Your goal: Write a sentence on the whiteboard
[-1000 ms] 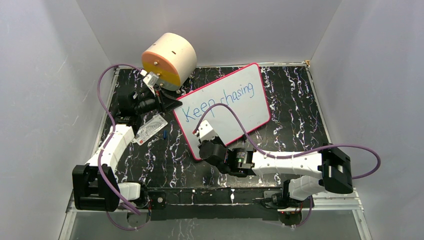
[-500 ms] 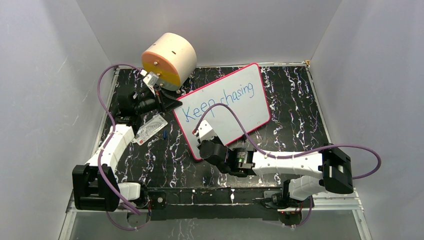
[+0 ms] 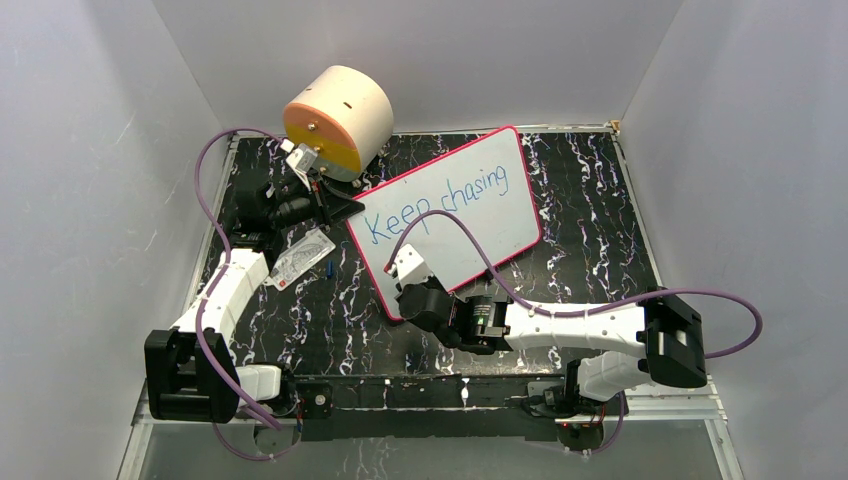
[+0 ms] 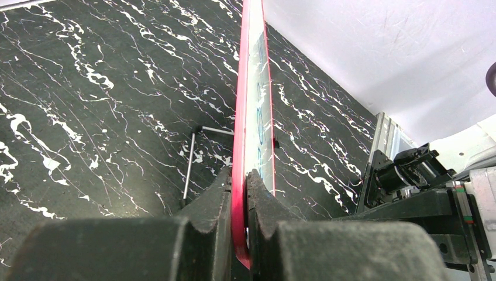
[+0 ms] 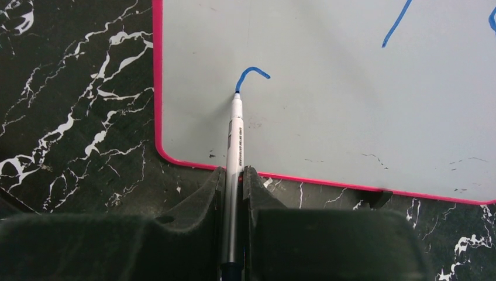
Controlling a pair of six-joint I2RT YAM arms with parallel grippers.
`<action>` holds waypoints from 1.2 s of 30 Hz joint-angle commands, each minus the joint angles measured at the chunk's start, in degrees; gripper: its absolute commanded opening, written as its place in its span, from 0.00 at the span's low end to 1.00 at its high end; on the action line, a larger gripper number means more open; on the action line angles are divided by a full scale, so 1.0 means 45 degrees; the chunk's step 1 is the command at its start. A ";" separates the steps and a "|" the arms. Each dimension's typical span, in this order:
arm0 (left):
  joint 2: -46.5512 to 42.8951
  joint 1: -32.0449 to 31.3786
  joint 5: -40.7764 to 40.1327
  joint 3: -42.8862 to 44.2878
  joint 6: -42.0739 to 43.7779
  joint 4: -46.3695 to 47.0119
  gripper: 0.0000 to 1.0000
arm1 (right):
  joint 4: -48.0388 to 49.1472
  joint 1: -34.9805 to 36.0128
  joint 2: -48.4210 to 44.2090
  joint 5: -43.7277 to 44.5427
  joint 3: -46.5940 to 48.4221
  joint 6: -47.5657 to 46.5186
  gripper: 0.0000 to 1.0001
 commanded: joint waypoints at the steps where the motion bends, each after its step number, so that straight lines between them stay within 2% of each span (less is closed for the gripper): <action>1: 0.0174 -0.0364 -0.0065 -0.0176 0.1385 -0.0966 0.00 | -0.0525 -0.0126 -0.0047 0.0073 0.0390 0.0268 0.00; 8: 0.0176 -0.0364 -0.0066 -0.0172 0.1386 -0.0962 0.00 | -0.0701 -0.0138 -0.0246 0.0797 0.0325 0.0411 0.00; 16: 0.0176 -0.0364 -0.0048 -0.0185 0.1383 -0.0964 0.00 | 0.0372 -0.0225 -0.0554 0.1368 -0.0057 0.0194 0.00; 28: 0.0179 -0.0364 -0.0048 -0.0176 0.1386 -0.0980 0.00 | 0.1404 -0.0323 -0.1268 0.1137 -0.0038 -0.0608 0.00; 36: 0.0209 -0.0364 -0.0048 -0.0177 0.1384 -0.0967 0.00 | 0.1873 -0.0641 -0.0973 0.0745 0.0325 -0.1095 0.00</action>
